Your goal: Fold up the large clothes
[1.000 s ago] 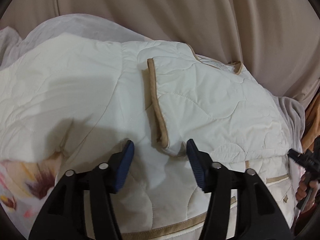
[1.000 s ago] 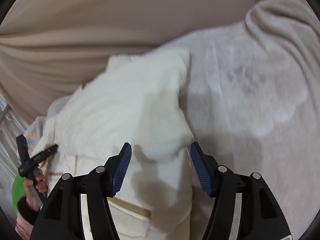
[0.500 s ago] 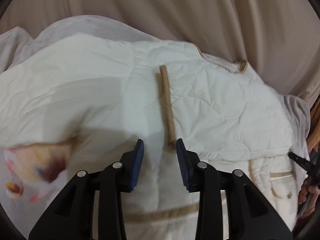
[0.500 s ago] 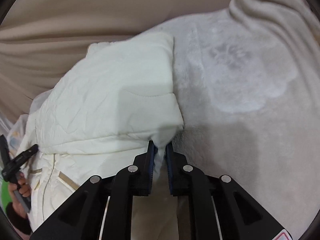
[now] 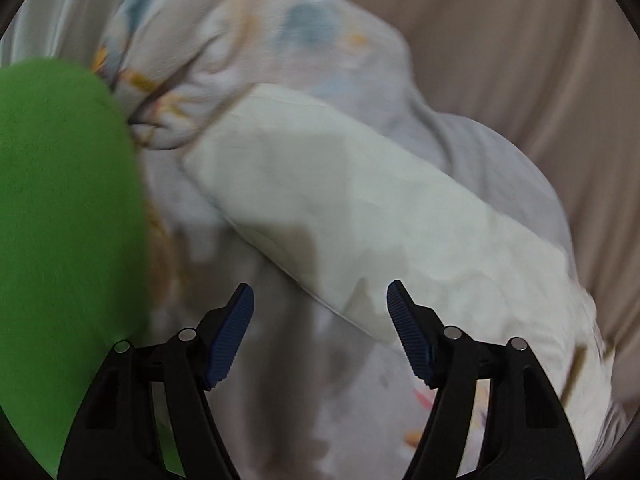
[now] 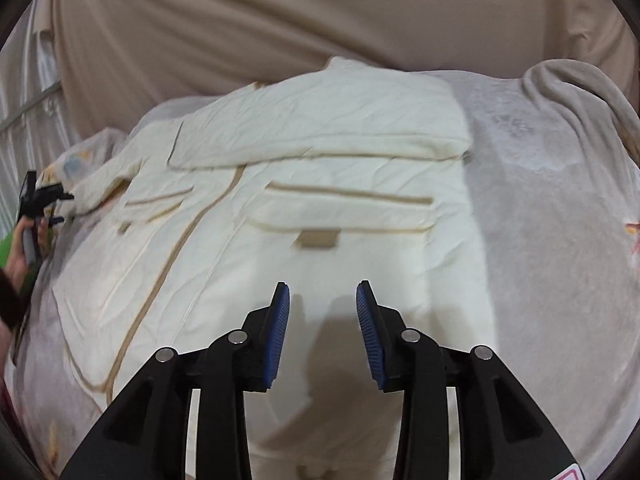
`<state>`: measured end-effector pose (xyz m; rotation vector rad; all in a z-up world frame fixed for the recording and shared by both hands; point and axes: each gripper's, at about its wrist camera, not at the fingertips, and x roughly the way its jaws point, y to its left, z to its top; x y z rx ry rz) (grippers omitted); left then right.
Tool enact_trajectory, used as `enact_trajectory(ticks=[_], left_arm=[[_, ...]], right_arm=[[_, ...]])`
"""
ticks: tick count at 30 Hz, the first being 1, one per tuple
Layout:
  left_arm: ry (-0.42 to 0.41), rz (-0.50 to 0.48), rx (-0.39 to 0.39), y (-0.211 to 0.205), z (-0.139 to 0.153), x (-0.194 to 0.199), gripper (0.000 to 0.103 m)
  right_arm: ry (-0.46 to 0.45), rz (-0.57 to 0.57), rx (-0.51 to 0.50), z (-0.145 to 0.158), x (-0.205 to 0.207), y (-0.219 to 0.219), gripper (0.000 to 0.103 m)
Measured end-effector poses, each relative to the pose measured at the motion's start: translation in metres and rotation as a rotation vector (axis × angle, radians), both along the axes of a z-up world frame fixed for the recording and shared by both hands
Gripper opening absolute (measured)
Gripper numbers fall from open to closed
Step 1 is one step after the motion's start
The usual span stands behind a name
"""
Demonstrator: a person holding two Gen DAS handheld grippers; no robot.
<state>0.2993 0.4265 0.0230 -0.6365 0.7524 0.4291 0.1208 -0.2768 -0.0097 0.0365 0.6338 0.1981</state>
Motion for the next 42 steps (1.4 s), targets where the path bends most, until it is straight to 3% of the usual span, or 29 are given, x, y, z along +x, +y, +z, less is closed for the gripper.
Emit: enact_trajectory(ticks=[3,5,7,11,14,18,20,23,27,29,32,35,38,42], left_arm=[[0.016,-0.03,-0.058,0.009,-0.011,0.017,0.055],[0.045,-0.04,-0.045,0.009,-0.017,0.026,0.026],[0.031,-0.049,-0.026,0.005,-0.016,0.029,0.011],[-0.06,-0.095,0.131,-0.031,0.029,0.03,0.007],[-0.188,-0.209,0.256,-0.095,0.091,0.017,0.007],[-0.365,-0.456,0.44,-0.238,0.166,-0.007,0.007],[-0.409,-0.592,0.495,-0.312,0.181,-0.012,0.007],[-0.414,-0.792,0.538,-0.425,0.171,-0.013,0.008],[-0.267,-0.993,0.544,-0.547,0.09,0.004,0.015],[-0.177,-1.04,0.529,-0.574,0.044,0.014,0.024],[-0.107,-1.067,0.507,-0.572,0.001,0.006,0.029],[-0.137,-1.085,0.454,-0.529,0.007,-0.01,0.037],[-0.15,-1.006,0.446,-0.467,0.02,-0.016,0.047],[-0.103,-0.831,0.397,-0.379,0.028,0.009,0.048]], right_arm=[[0.003,-0.008,-0.001,-0.01,0.0,0.007,0.047],[-0.004,-0.016,-0.006,-0.013,0.001,0.008,0.047],[-0.007,-0.021,-0.008,-0.013,0.001,0.008,0.047],[-0.01,-0.02,0.003,-0.015,0.0,0.007,0.049],[-0.009,-0.015,0.008,-0.015,0.002,0.009,0.053],[-0.012,-0.011,0.005,-0.015,0.002,0.011,0.057],[-0.013,-0.009,0.012,-0.015,0.001,0.01,0.057],[-0.013,-0.005,0.031,-0.015,0.001,0.008,0.057],[-0.015,0.007,0.063,-0.015,0.0,0.004,0.058],[-0.015,0.014,0.081,-0.015,-0.001,0.001,0.059],[-0.011,0.022,0.106,-0.012,-0.002,-0.004,0.06],[-0.01,0.017,0.116,0.006,-0.003,-0.011,0.061],[-0.065,0.015,0.12,0.042,0.007,-0.023,0.062],[-0.077,-0.024,0.17,0.075,0.06,-0.042,0.066]])
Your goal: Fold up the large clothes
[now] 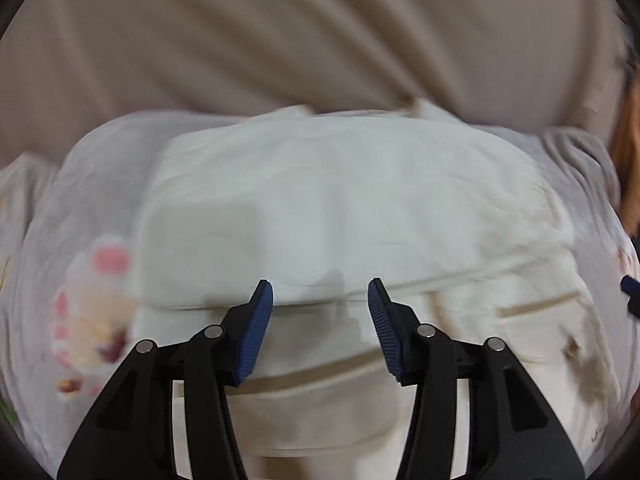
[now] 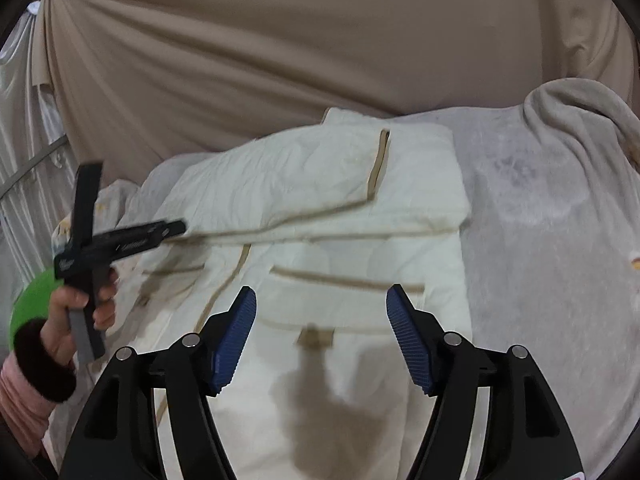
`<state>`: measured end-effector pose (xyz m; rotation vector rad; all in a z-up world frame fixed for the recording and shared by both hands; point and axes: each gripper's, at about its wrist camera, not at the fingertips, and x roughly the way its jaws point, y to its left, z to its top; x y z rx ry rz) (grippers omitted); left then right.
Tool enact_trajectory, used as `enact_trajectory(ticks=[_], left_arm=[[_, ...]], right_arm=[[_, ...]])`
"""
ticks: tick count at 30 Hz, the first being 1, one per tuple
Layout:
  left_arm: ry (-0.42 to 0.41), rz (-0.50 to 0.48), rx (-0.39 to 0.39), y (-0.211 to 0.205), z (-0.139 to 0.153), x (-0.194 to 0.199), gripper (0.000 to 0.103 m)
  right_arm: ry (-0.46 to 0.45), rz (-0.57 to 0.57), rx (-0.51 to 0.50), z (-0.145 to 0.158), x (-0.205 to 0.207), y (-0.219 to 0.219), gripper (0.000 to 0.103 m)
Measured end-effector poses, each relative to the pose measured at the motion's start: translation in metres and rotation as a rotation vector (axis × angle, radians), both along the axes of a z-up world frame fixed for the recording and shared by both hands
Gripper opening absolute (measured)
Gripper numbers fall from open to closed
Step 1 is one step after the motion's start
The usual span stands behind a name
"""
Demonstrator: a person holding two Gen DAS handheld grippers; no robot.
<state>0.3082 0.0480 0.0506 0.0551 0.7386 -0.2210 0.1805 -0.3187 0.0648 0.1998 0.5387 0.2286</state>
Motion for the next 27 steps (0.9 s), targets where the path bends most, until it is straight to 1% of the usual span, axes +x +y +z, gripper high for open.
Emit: enact_trajectory(ticks=[2,4,6,8,10,11,12,13,15,16,17,18,19,20,21,22,23,25,26,27], left_arm=[[0.029,0.075,-0.01,0.031,-0.009,0.011,0.048],[0.07,0.117,0.014,0.053,-0.026,0.021,0.048],[0.092,0.122,0.05,0.054,-0.043,0.024,0.048],[0.086,0.134,0.087,0.055,-0.049,0.029,0.048],[0.064,0.16,0.126,0.053,-0.048,0.039,0.048],[0.049,0.18,0.144,0.054,-0.047,0.043,0.046],[0.037,0.2,0.158,0.056,-0.044,0.048,0.044],[0.032,0.218,0.164,0.06,-0.041,0.054,0.04],[0.038,0.239,0.134,0.068,-0.039,0.063,0.035],[0.041,0.237,0.119,0.071,-0.039,0.063,0.032],[0.04,0.229,0.113,0.072,-0.041,0.063,0.031],[0.036,0.223,0.123,0.071,-0.044,0.062,0.031],[0.033,0.222,0.152,0.066,-0.05,0.062,0.03],[0.034,0.225,0.173,0.061,-0.054,0.061,0.031],[0.035,0.223,0.182,0.059,-0.056,0.062,0.031],[0.03,0.221,0.195,0.057,-0.056,0.061,0.031],[0.029,0.222,0.199,0.059,-0.055,0.063,0.03],[0.034,0.222,0.184,0.063,-0.055,0.063,0.031],[0.038,0.219,0.169,0.065,-0.055,0.064,0.031],[0.039,0.22,0.16,0.067,-0.055,0.064,0.031]], right_arm=[[0.033,-0.026,0.066,0.003,0.04,-0.009,0.066],[0.048,-0.035,0.092,0.003,0.07,-0.009,0.066],[0.062,-0.06,0.085,-0.001,0.099,-0.005,0.066],[0.109,-0.062,0.106,-0.01,0.124,0.0,0.066],[0.166,-0.051,0.145,-0.019,0.144,0.008,0.036],[0.171,-0.036,0.156,-0.016,0.147,0.012,0.014],[0.133,-0.021,0.17,-0.006,0.144,0.015,0.013],[0.057,0.003,0.178,0.011,0.133,0.02,0.013],[-0.09,0.046,0.21,0.043,0.106,0.021,0.012],[-0.136,0.052,0.231,0.053,0.096,0.017,0.012],[-0.165,0.043,0.235,0.055,0.091,0.013,0.012],[-0.162,0.008,0.2,0.051,0.094,0.01,0.012],[-0.108,-0.039,0.146,0.036,0.111,0.008,0.012],[-0.011,-0.081,0.09,0.014,0.134,0.007,0.012],[0.133,-0.105,0.05,-0.021,0.161,0.004,0.011],[0.172,-0.095,0.07,-0.039,0.169,0.001,0.01],[0.158,-0.097,0.099,-0.04,0.168,-0.002,0.01],[0.073,-0.088,0.138,-0.019,0.15,-0.002,0.01],[0.009,-0.068,0.156,-0.008,0.138,-0.003,0.01],[-0.019,-0.069,0.158,-0.005,0.134,-0.005,0.01]])
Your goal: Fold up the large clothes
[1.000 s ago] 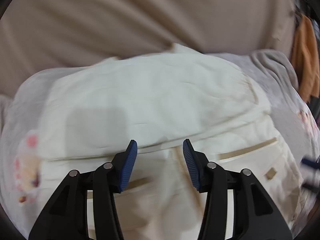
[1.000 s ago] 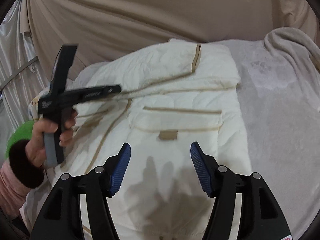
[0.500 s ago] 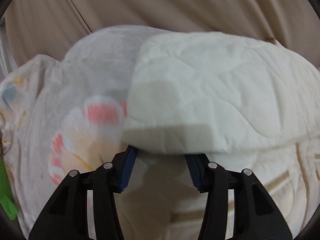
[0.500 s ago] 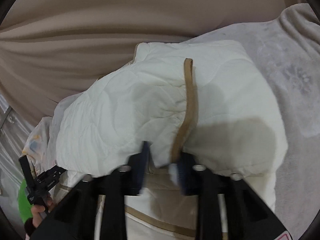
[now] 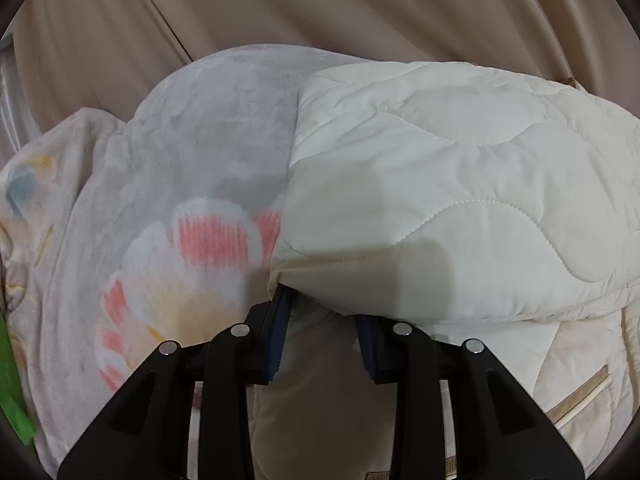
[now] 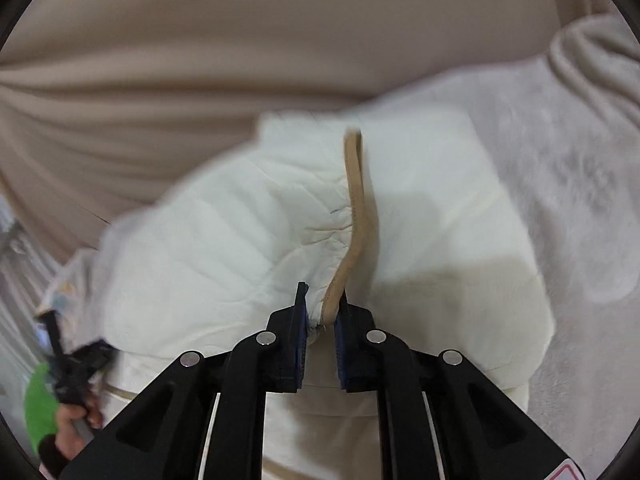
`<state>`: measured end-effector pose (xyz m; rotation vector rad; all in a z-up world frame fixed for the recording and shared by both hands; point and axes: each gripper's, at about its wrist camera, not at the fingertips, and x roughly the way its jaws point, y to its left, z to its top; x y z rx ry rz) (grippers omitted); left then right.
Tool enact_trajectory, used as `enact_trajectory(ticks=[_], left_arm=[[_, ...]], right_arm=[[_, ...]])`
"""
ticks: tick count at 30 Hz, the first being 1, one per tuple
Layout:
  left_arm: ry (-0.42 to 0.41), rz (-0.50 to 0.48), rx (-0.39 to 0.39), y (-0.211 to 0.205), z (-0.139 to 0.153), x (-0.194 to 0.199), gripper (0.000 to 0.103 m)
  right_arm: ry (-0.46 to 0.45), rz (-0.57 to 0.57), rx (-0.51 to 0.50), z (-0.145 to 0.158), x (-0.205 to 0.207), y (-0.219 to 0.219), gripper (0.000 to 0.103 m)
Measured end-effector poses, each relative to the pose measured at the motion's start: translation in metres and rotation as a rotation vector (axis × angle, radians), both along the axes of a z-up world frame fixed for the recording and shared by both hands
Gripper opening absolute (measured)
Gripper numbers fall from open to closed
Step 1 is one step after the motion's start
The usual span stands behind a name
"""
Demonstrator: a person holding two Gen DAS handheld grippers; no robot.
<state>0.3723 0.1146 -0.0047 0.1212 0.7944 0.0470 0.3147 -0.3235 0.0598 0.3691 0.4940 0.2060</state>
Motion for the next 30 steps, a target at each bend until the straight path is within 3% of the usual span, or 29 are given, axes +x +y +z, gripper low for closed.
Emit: enact_trajectory(ticks=[1,3,5,6,10,11,12,16,19,22,23,24,25,26,30], left_arm=[[-0.001,0.005,0.007,-0.002,-0.001,0.0,0.031],[-0.002,0.009,0.043,-0.006,-0.002,0.001,0.031],[0.013,0.011,0.046,-0.007,0.0,-0.004,0.032],[0.028,0.007,0.021,-0.003,0.003,-0.01,0.033],[0.084,-0.035,-0.138,0.03,0.019,-0.062,0.056],[0.097,-0.047,-0.172,0.039,0.022,-0.078,0.063],[0.107,-0.063,-0.201,0.048,0.024,-0.096,0.065],[0.151,-0.097,-0.29,0.073,0.016,-0.167,0.087],[0.204,-0.124,-0.358,0.075,-0.002,-0.197,0.087],[0.212,-0.115,-0.375,0.07,-0.016,-0.209,0.082],[0.199,-0.118,-0.365,0.068,-0.016,-0.211,0.071],[0.199,-0.132,-0.369,0.063,-0.014,-0.214,0.062],[0.2,-0.135,-0.37,0.061,-0.012,-0.215,0.046],[0.196,-0.142,-0.367,0.059,-0.008,-0.217,0.026],[0.148,-0.171,-0.336,0.061,0.02,-0.239,0.01]], right_arm=[[0.021,-0.02,-0.019,-0.004,0.003,-0.001,0.01],[0.175,-0.017,-0.074,-0.033,0.026,-0.003,0.007],[0.183,-0.028,-0.046,-0.031,0.013,-0.008,0.007],[0.176,-0.045,-0.04,-0.022,0.0,-0.01,0.013],[0.132,-0.029,-0.097,0.001,-0.088,-0.017,0.036],[0.141,-0.027,-0.113,-0.001,-0.107,-0.023,0.046],[0.159,-0.014,-0.133,-0.007,-0.135,-0.03,0.054],[0.245,0.023,-0.12,-0.053,-0.225,-0.052,0.063],[0.291,0.041,-0.045,-0.09,-0.253,-0.054,0.067],[0.274,0.021,0.038,-0.106,-0.26,-0.053,0.07],[0.266,0.015,0.048,-0.105,-0.26,-0.05,0.07],[0.264,0.006,0.064,-0.106,-0.259,-0.052,0.064],[0.264,0.006,0.094,-0.105,-0.256,-0.052,0.052],[0.279,0.018,0.124,-0.105,-0.253,-0.052,0.012],[0.204,-0.01,0.103,-0.077,-0.274,-0.041,0.006]])
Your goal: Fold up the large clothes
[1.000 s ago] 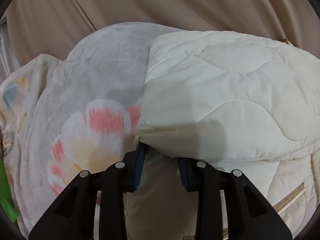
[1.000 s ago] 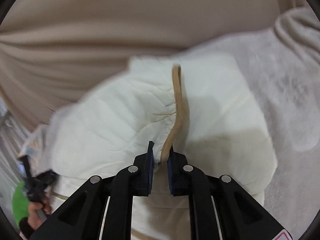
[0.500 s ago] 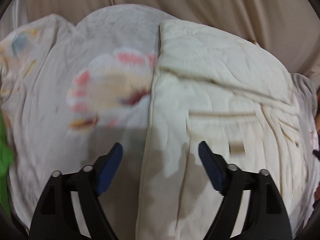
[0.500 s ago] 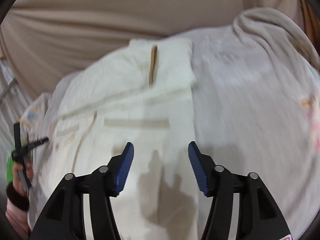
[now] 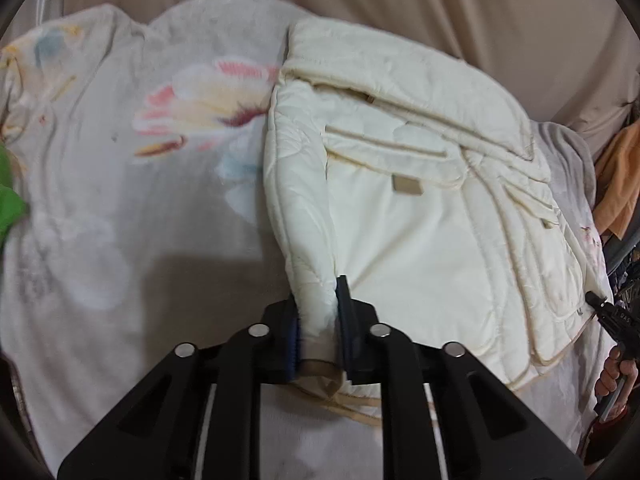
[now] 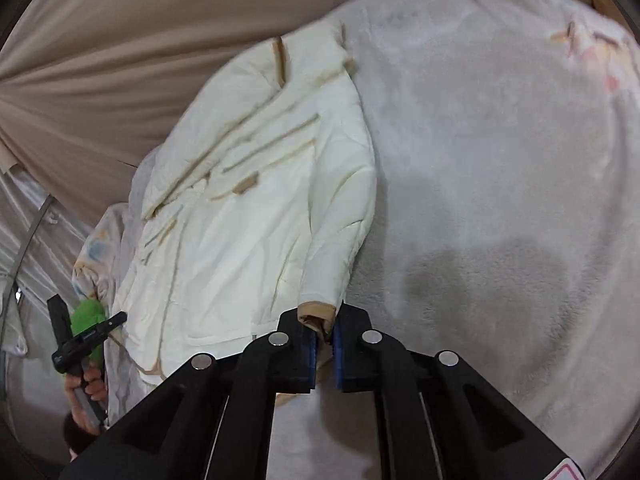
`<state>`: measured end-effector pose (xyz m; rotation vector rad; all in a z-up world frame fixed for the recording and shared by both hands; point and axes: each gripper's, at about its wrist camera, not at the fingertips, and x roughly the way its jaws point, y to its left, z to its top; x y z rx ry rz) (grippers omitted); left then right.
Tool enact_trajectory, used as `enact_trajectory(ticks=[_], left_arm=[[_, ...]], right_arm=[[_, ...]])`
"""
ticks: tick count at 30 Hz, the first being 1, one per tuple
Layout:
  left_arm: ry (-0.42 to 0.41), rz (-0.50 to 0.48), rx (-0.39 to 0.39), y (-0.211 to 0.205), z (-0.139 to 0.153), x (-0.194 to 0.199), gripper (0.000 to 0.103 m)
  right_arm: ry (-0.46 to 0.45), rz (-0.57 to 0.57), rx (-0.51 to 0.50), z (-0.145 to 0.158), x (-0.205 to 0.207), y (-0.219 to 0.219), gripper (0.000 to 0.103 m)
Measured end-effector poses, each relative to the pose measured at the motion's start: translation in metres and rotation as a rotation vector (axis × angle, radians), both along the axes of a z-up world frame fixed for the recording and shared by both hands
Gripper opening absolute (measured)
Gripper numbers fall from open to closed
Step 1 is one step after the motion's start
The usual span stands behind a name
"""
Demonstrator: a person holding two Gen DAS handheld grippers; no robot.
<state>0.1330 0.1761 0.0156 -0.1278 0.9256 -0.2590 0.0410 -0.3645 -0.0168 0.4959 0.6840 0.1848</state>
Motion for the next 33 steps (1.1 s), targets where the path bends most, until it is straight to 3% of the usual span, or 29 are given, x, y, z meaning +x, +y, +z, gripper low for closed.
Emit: enact_trajectory(ticks=[4,6,9,13,16,19,21,22,23,25,27,33], left_arm=[[-0.013,-0.057,-0.018,0.019,0.027,-0.052,0.007],[-0.011,-0.083,-0.016,0.027,0.03,-0.087,0.007],[0.04,-0.118,-0.013,0.04,0.016,-0.144,0.008],[0.13,-0.145,-0.002,0.05,-0.013,-0.2,0.011],[0.075,-0.126,-0.009,0.058,0.002,-0.217,0.014],[-0.042,-0.117,-0.051,0.065,0.044,-0.219,0.016],[-0.153,-0.11,-0.029,0.064,0.077,-0.21,0.021],[-0.193,-0.106,-0.027,0.06,0.089,-0.203,0.029],[-0.233,-0.105,-0.028,0.052,0.101,-0.192,0.035],[-0.3,-0.092,0.0,0.032,0.115,-0.16,0.036],[-0.328,-0.086,0.029,0.011,0.117,-0.12,0.036],[-0.236,-0.036,0.056,-0.053,0.074,0.007,0.036]], right_arm=[[-0.094,0.034,-0.017,0.028,-0.068,0.007,0.005],[-0.099,0.044,-0.059,0.03,-0.107,0.012,0.005],[-0.046,0.042,-0.094,0.009,-0.164,0.012,0.005],[0.088,0.019,-0.11,-0.043,-0.211,0.008,0.007],[0.111,0.008,-0.115,-0.054,-0.221,0.003,0.011],[0.029,-0.021,-0.13,-0.02,-0.221,-0.002,0.019],[-0.06,-0.057,-0.183,0.012,-0.217,-0.002,0.036],[-0.108,-0.069,-0.207,0.03,-0.21,-0.001,0.043],[-0.153,-0.072,-0.219,0.045,-0.2,0.001,0.056],[-0.218,-0.054,-0.227,0.071,-0.165,0.004,0.059],[-0.229,-0.015,-0.214,0.084,-0.114,0.014,0.059],[-0.12,-0.013,-0.09,0.061,0.044,0.031,0.059]])
